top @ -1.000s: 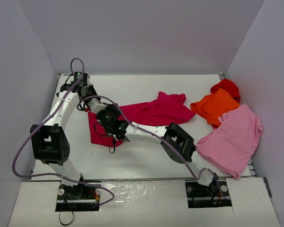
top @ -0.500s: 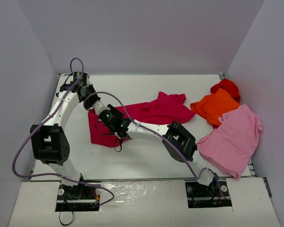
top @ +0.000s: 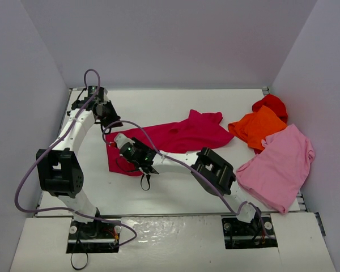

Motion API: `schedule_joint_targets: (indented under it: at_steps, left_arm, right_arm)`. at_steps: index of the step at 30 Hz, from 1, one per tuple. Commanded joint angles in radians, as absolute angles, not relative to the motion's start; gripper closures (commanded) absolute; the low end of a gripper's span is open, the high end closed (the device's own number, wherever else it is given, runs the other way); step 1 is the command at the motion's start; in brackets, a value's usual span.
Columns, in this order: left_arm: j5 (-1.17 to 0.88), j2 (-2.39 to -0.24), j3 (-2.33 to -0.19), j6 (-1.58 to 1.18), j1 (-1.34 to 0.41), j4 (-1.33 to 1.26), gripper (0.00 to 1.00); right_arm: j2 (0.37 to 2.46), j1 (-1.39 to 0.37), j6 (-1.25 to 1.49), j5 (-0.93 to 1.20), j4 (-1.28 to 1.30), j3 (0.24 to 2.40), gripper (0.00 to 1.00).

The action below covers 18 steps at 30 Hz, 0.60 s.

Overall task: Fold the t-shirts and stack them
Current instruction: Flatten out the tshirt

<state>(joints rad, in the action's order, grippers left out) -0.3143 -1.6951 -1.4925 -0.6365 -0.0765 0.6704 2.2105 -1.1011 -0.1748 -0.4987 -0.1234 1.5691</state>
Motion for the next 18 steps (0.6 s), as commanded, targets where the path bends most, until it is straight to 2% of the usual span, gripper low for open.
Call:
schedule_joint_targets:
  at_steps: [1,18]
  left_arm:
    - [-0.324,-1.645,-1.511,-0.639,-0.069,0.635,1.0]
    - [-0.328,-1.652,-1.513,-0.638,-0.066,0.638,1.0]
  right_arm:
    - [2.199,-1.108,-0.175,-0.494,-0.16,1.635,0.58]
    - [2.327,-1.079,-0.194,-0.439,-0.16,1.752,0.58]
